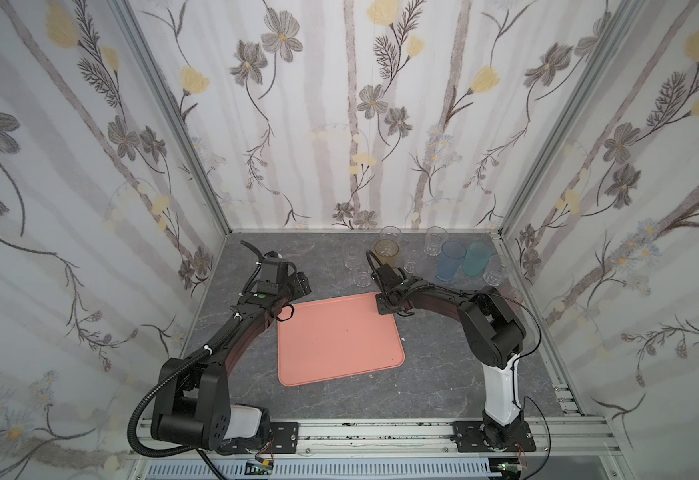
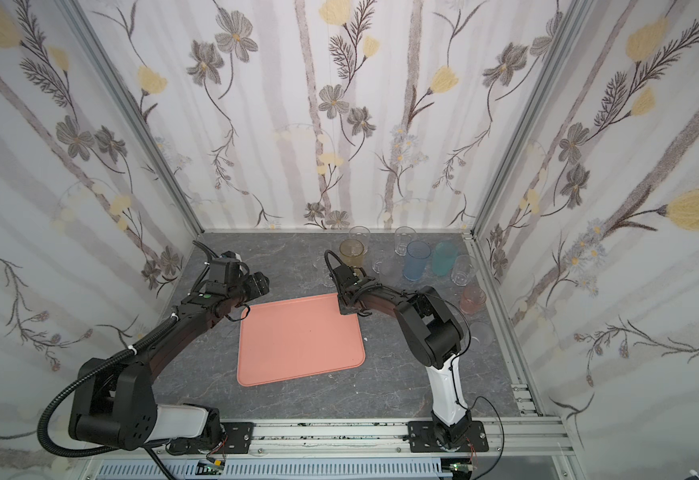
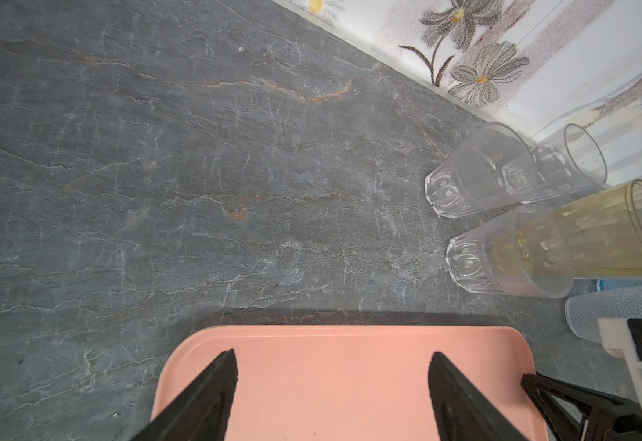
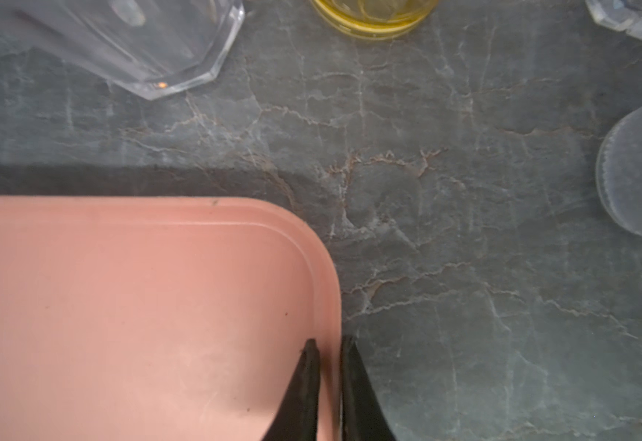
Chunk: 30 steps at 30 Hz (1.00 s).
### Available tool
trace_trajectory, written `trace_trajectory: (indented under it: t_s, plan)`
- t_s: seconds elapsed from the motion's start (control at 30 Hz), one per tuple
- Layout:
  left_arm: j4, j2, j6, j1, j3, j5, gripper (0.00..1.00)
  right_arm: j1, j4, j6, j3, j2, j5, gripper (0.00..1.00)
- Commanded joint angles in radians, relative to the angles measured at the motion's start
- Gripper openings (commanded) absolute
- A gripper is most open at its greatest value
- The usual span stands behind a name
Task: Place the glasses into the tray
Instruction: 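Drag the pink tray with both grippers toward the robot, centering it, then release the tray with the left gripper while the right grasps the yellow glass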
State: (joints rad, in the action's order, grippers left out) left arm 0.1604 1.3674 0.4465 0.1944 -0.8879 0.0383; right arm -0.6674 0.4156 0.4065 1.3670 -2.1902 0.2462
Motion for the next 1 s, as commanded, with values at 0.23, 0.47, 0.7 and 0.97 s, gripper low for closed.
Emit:
trace_trajectory:
  t_s: [0.23,0.47,0.7,0.97]
  plan:
    - [0.105,-0.054,-0.088,-0.183,-0.058,-0.049,0.80,0.031,0.161,-0.071,0.040,0.268,-0.013,0.42]
    - [0.087,-0.085,-0.089,-0.023,-0.045,-0.202,0.76,0.176,0.147,0.120,0.190,0.313,-0.160,0.43]
    - [-0.125,-0.035,-0.137,0.224,0.037,-0.122,0.79,0.239,0.129,0.190,0.419,0.108,-0.161,0.45]
    - [-0.163,0.044,-0.133,0.322,0.012,-0.062,0.79,0.243,0.155,0.189,0.622,-0.100,-0.177,0.44]
